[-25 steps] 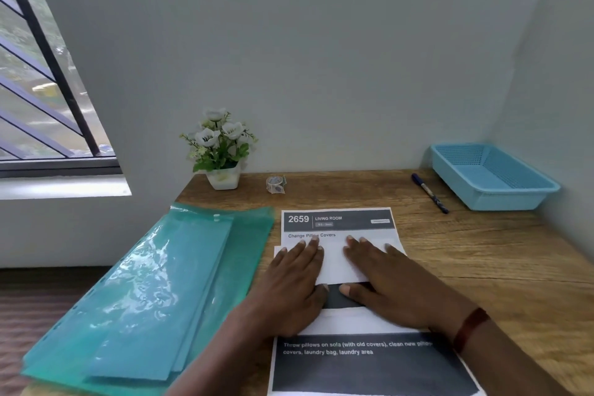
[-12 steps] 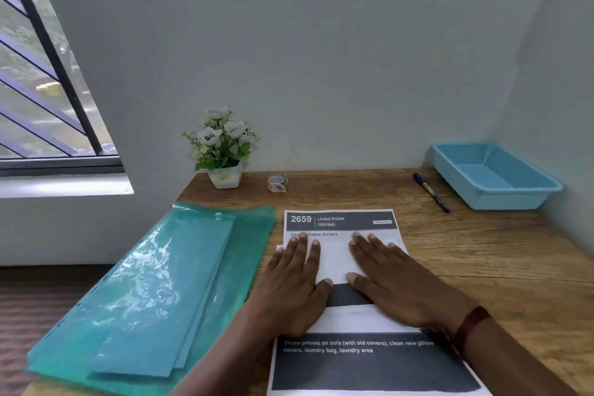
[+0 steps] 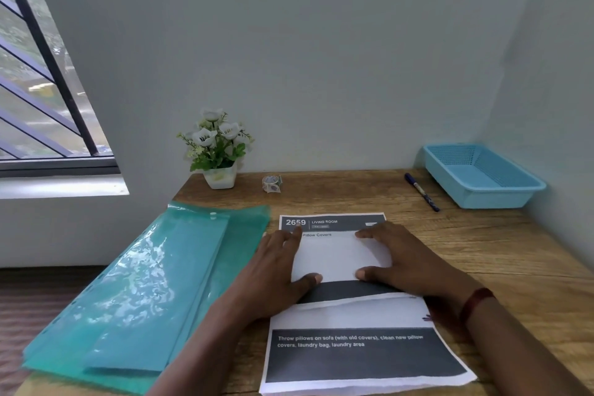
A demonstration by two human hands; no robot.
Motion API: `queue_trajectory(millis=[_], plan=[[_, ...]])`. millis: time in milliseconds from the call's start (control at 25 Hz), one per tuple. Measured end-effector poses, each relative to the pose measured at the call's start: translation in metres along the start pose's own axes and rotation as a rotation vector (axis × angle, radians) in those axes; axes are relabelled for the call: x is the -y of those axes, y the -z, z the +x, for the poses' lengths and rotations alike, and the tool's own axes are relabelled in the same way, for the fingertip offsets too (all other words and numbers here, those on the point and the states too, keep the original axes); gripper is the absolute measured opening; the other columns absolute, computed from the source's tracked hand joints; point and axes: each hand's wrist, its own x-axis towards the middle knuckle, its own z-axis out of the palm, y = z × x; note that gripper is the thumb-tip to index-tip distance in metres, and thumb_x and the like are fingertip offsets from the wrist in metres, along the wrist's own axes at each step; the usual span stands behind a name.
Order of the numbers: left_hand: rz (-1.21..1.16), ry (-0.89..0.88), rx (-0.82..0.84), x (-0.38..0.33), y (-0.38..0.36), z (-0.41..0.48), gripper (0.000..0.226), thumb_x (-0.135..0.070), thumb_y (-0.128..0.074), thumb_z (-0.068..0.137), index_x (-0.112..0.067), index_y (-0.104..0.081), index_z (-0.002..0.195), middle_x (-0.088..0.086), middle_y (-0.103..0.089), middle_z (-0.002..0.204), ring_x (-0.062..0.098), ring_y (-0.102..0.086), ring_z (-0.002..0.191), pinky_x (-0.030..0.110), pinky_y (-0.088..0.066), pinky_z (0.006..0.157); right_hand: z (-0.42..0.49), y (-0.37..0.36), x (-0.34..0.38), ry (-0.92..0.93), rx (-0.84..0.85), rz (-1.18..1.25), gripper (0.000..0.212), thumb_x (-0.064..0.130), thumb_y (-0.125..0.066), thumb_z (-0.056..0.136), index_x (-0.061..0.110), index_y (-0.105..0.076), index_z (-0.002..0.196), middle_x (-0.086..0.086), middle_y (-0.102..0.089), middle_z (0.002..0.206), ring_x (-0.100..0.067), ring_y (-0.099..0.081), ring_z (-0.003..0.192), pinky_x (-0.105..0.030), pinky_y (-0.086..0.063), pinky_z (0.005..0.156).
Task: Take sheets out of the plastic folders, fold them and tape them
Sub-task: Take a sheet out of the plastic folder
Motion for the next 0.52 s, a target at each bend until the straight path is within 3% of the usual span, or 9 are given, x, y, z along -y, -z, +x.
queue_trajectory(millis=[160,320,520], plan=[[-0.016,-0.090,-0.227,-0.0014,0.0041,0.0018,0.097,-0.057,-0.072,0.076,-0.024,-0.022,0.153,-0.006,-0.035,0.133,0.015,-0.031,0.126,0.030,-0.034,0.108,0.0012,0.0054,0.0044,0.035,-0.173,0.055,0.080,0.052,-0.085,0.059,0.035,-0.049,0.129,0.012,-0.042,0.122,-0.007,-0.039,0.114,-0.026,-0.037,0.092],[-0.031,-0.208,-0.452,0.0023,0.0071,0.0043,0.079,-0.031,-0.087,0.066,-0.021,-0.050,0.135,-0.002,-0.050,0.114,0.018,-0.048,0.105,0.041,-0.050,0.085,0.0021,0.0061,0.0059,0.087,-0.381,0.110,0.067,0.033,-0.090,0.061,0.026,-0.060,0.120,0.006,-0.053,0.112,-0.012,-0.051,0.103,-0.018,-0.040,0.079],[-0.086,-0.266,-0.515,0.0011,0.0103,0.0026,0.057,-0.015,-0.085,0.069,-0.018,-0.063,0.121,-0.002,-0.059,0.104,0.016,-0.057,0.092,0.039,-0.052,0.075,0.0011,0.0087,0.0101,0.137,-0.528,0.113,0.043,0.021,-0.088,0.065,0.024,-0.070,0.104,0.012,-0.059,0.096,0.003,-0.054,0.089,-0.005,-0.037,0.068]])
